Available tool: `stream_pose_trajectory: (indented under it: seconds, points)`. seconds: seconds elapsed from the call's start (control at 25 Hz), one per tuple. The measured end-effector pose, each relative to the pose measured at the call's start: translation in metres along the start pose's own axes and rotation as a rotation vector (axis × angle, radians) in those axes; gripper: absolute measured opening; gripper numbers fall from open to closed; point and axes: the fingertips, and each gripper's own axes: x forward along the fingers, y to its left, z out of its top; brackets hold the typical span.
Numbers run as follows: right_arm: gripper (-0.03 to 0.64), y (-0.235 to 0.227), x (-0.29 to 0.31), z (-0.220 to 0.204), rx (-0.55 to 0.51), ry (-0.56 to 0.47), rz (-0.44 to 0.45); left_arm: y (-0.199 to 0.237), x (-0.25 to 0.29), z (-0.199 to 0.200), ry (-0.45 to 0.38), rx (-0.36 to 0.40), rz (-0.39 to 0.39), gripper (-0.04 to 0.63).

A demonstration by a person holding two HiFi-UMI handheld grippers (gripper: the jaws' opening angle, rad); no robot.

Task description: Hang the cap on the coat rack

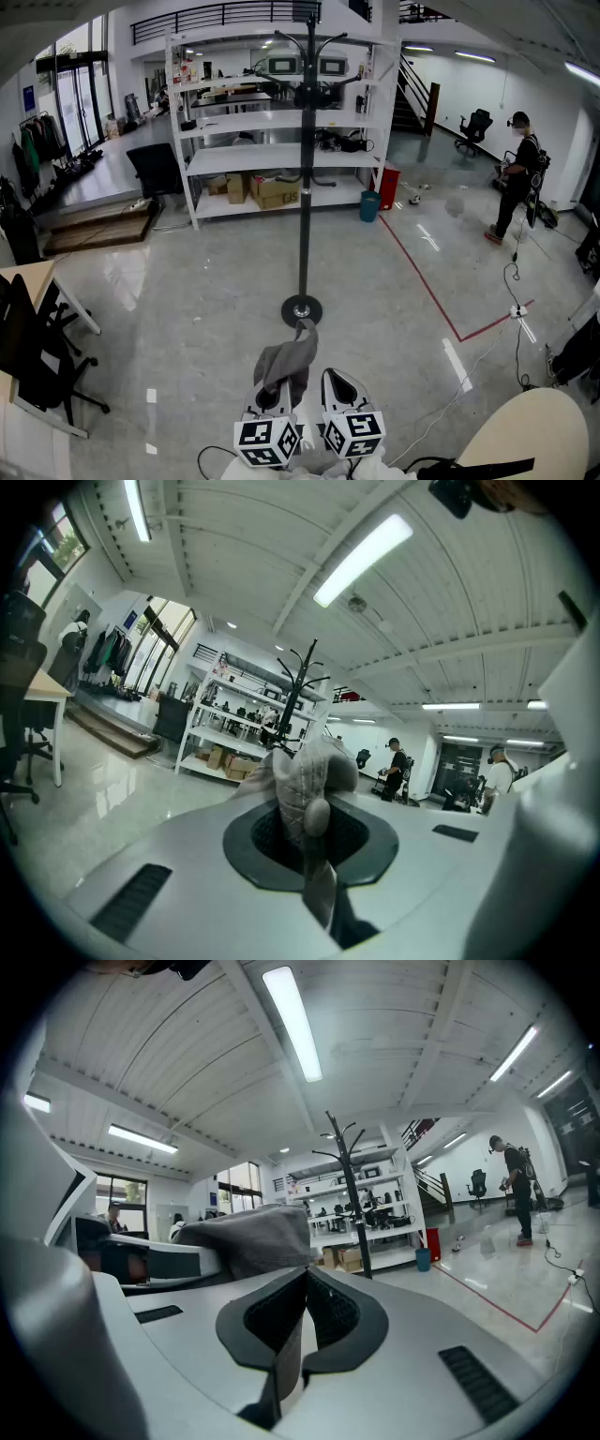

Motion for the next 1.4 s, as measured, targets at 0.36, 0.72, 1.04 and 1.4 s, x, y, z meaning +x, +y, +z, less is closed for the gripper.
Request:
stream_pose_trajectory:
  seconds: [0.36, 0.72, 1.04, 1.4]
  points:
    - [0.011, 0.002, 0.012, -0.008, -0.002, 0.006, -0.026, 0.022, 0.006, -0.002, 0.004, -0.002, 0.004, 0.014]
    - [0.011, 0.005, 0.025, -0.008, -0.005, 0.011, -0.011, 0.025, 0.017, -0.004, 0.026, -0.004, -0.004, 0.014]
    - [0.011, -0.006, 0.047, -0.005, -0.038, 0.002, -0.002, 0.031, 0.04, -0.003, 0.022, 0.007, 0.016, 0.014]
    - [0.011, -0.033, 0.075, 0.01, -0.051, -0.008, -0.004, 0.029, 0.076, 0.0, 0.022, 0.006, 0.024, 0.014]
